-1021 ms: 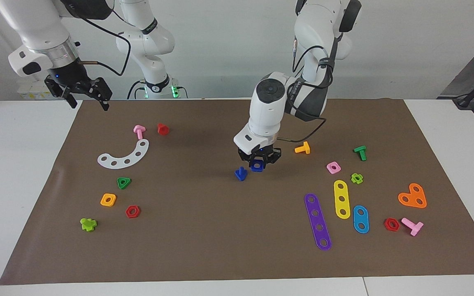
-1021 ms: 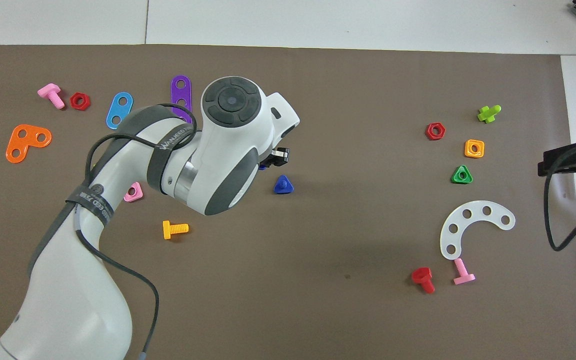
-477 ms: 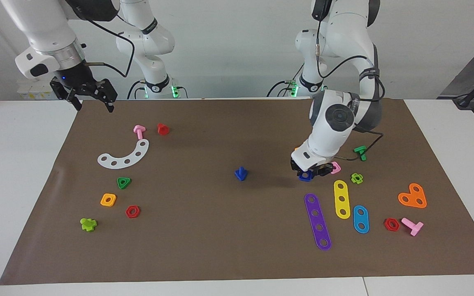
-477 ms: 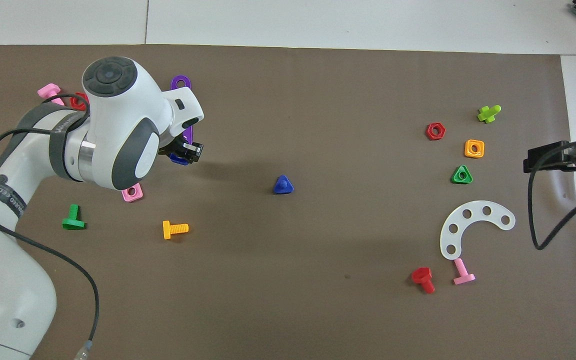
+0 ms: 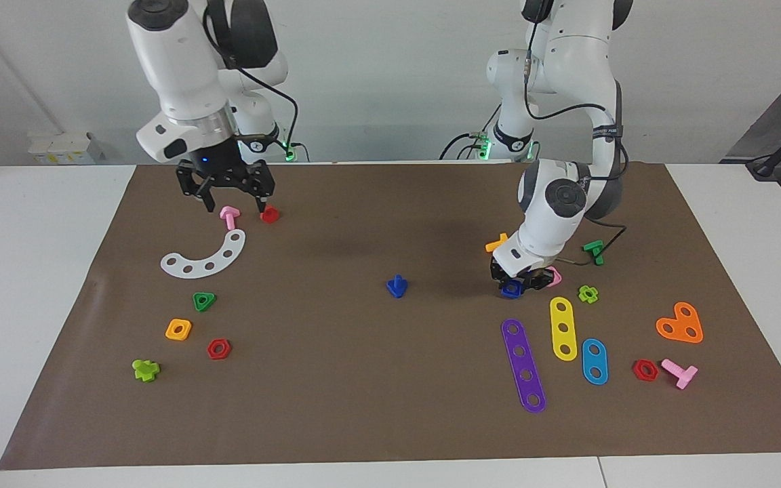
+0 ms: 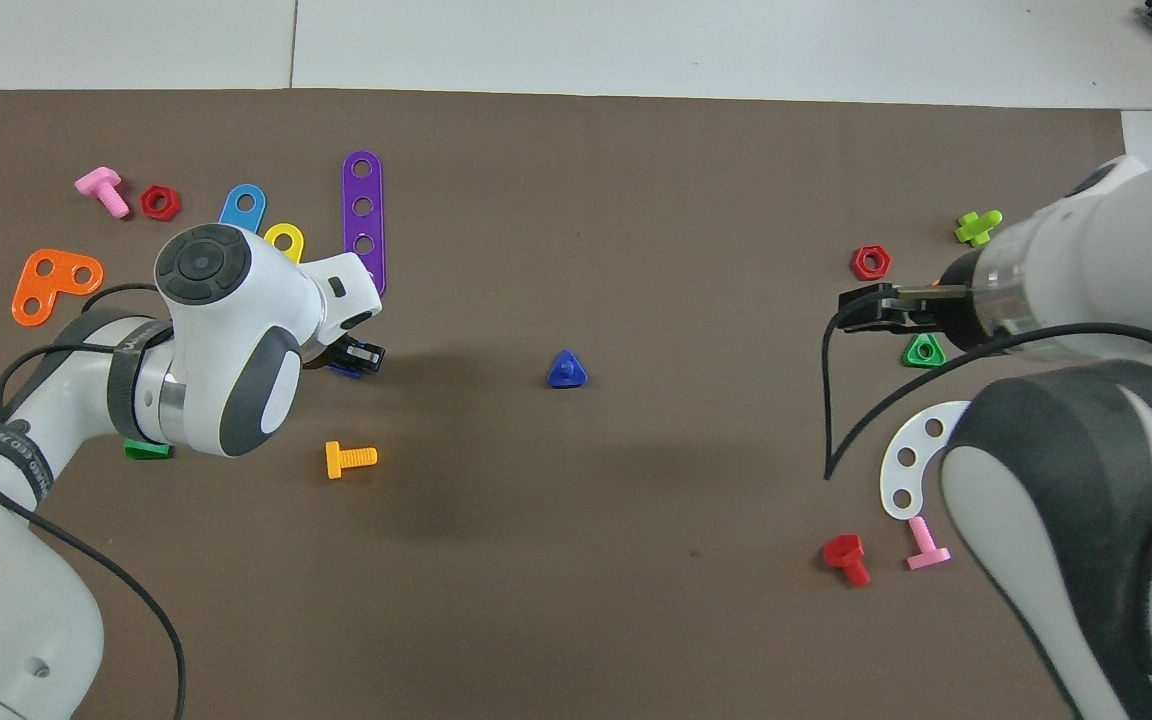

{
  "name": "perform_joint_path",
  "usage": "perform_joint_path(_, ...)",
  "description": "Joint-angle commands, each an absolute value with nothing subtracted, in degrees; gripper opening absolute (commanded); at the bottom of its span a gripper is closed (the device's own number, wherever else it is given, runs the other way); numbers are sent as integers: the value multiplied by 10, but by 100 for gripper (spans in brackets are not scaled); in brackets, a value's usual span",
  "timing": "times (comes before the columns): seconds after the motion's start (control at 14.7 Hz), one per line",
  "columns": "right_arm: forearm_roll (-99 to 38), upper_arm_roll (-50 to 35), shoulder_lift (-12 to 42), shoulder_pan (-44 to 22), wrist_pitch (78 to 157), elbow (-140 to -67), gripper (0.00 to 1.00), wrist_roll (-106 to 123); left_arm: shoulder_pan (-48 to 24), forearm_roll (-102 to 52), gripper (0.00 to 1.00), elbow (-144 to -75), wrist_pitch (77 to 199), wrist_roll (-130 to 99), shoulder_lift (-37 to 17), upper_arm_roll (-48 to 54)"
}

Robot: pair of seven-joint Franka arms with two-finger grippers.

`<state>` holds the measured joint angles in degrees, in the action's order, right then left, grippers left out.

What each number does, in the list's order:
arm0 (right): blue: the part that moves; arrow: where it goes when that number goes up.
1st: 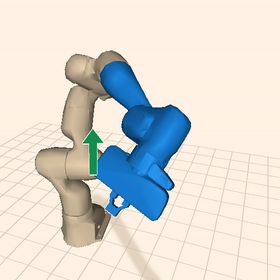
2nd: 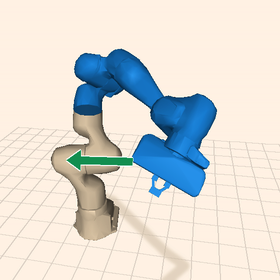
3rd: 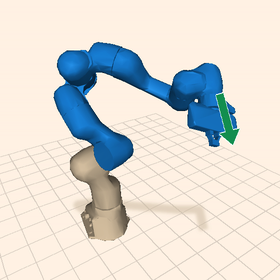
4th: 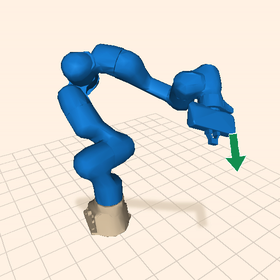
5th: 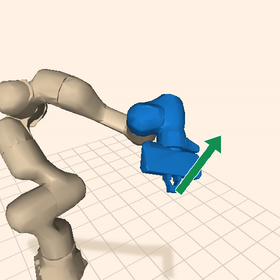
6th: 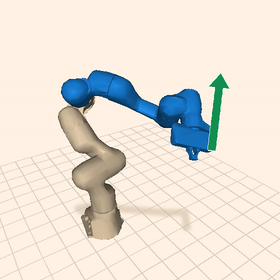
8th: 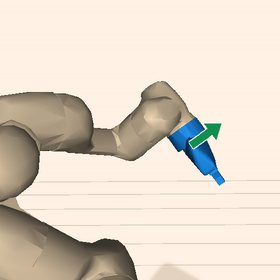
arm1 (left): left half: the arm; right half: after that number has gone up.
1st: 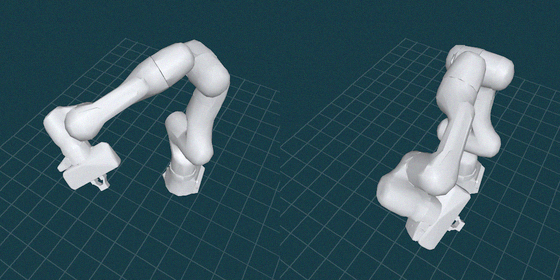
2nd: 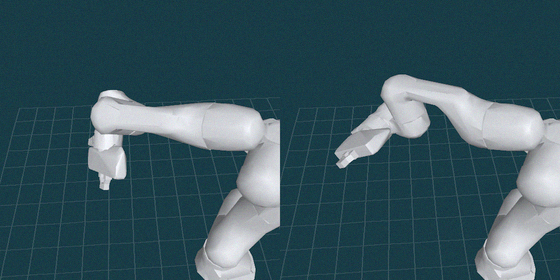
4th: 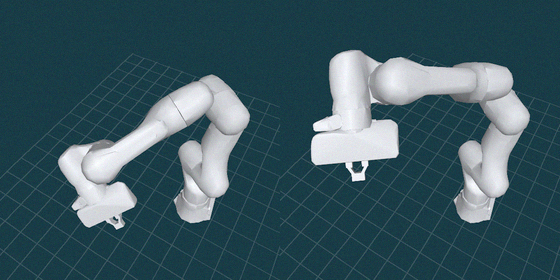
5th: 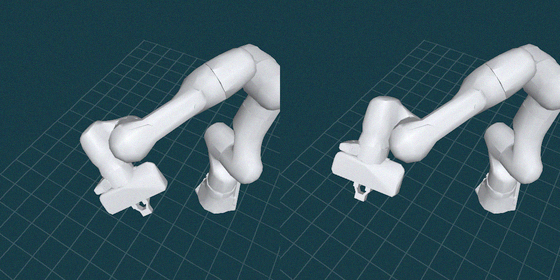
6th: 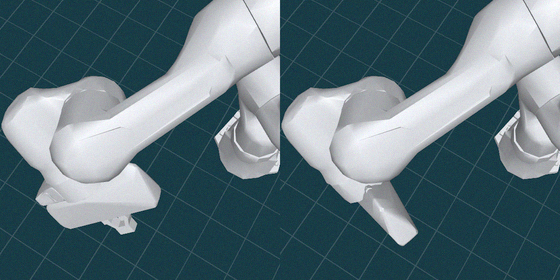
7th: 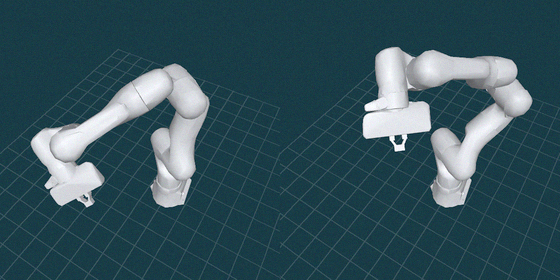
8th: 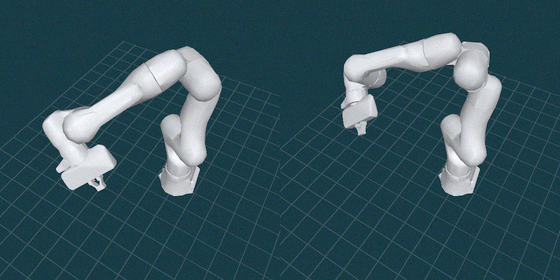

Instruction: Unscrew and place screws in storage area

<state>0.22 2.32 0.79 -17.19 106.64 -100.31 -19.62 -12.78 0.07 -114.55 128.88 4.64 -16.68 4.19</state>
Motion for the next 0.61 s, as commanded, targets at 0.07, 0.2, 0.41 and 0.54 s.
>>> perform_joint_path(0.07,-11,25,75,-234,1140,-1004,100,-279,-120,-10,100,-1149,1266,59,-141,40)
perform_joint_path(0.2,-11,25,115,-271,1193,-1003,100,-326,-101,-10,100,-1095,1204,59,-142,40)
perform_joint_path(0.41,-11,25,160,-306,1254,-995,100,-374,-68,-9,100,-986,1085,57,-142,39)
perform_joint_path(0.54,-11,25,201,-326,1279,-970,100,-400,-48,-7,100,-934,1015,56,-140,36)
